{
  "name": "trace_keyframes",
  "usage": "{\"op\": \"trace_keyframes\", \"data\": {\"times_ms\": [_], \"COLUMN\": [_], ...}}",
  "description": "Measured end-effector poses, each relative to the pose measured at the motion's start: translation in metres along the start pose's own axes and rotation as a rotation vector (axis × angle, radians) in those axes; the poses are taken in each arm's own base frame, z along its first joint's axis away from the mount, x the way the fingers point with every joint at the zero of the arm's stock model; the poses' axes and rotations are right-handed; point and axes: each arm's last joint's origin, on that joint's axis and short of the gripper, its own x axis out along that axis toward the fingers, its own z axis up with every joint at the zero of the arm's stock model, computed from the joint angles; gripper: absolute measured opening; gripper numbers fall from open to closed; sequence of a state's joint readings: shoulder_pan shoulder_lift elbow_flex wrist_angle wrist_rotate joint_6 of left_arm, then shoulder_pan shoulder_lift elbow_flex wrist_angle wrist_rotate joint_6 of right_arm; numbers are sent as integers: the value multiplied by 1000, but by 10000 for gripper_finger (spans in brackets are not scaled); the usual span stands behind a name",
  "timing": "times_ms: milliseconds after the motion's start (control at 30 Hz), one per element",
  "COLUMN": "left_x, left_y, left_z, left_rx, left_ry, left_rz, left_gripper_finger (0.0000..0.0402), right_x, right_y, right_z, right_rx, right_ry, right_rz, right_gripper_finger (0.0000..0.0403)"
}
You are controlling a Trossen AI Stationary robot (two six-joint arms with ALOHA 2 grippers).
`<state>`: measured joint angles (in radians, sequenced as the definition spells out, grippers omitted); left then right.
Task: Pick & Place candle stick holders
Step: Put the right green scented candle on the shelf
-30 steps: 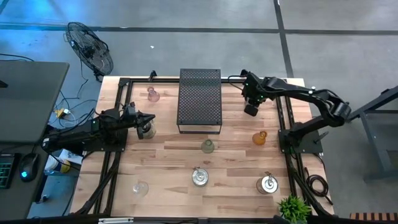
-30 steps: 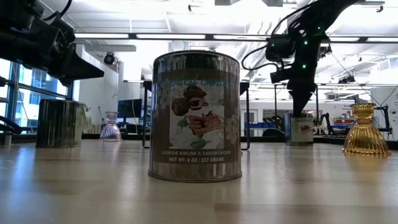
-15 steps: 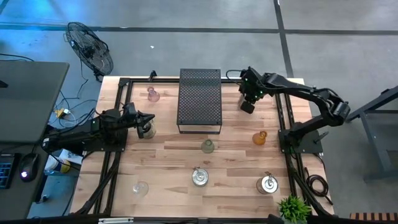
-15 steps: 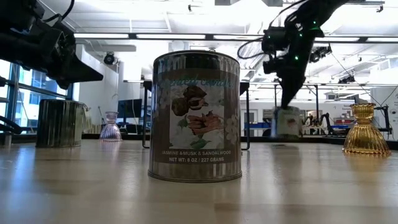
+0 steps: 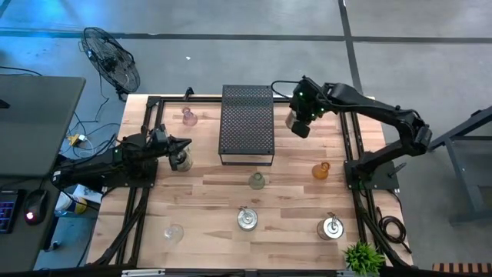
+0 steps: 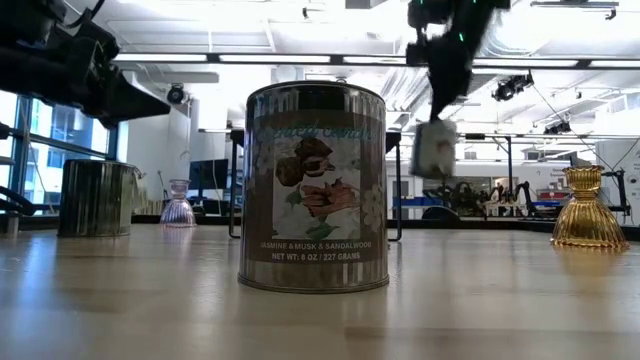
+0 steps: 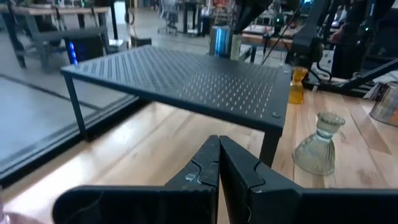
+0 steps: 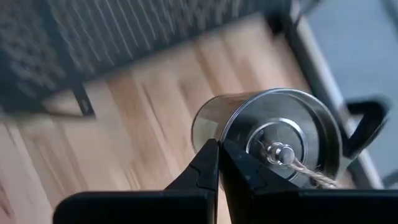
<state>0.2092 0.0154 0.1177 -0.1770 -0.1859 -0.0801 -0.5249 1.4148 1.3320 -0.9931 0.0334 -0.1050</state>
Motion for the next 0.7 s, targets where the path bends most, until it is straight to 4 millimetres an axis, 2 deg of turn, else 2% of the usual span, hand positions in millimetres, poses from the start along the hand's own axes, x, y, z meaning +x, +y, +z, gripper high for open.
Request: {"op": "trace_keyframes", "data": {"times_ms": [133,267,333,500,600,700], "left_x": [0,0,0,0,0,0], "left_y": [0,0,0,0,0,0], "left_z": [0,0,0,0,0,0], "left_rx": [4,3,2,5,5,5], "left_ry": [-1,-1,-1,-1,0,4], "left_rz": [-8,-8,-9,-11,-11,-11], "left_gripper_finger": [1,1,1,1,1,1], "right_x": [-31,-40,-35,-2,15,30], "right_y": [6,3,-1,-19,-33,-44], "right_z": [31,70,91,133,147,152], "right_rx": [-24,-81,-129,-240,-264,-274], "right_ry": [-135,-206,-209,-135,-75,-38], "right_rz": [-23,-46,-56,-29,-26,-31], "right_gripper_finger": [1,1,1,1,1,0]}}
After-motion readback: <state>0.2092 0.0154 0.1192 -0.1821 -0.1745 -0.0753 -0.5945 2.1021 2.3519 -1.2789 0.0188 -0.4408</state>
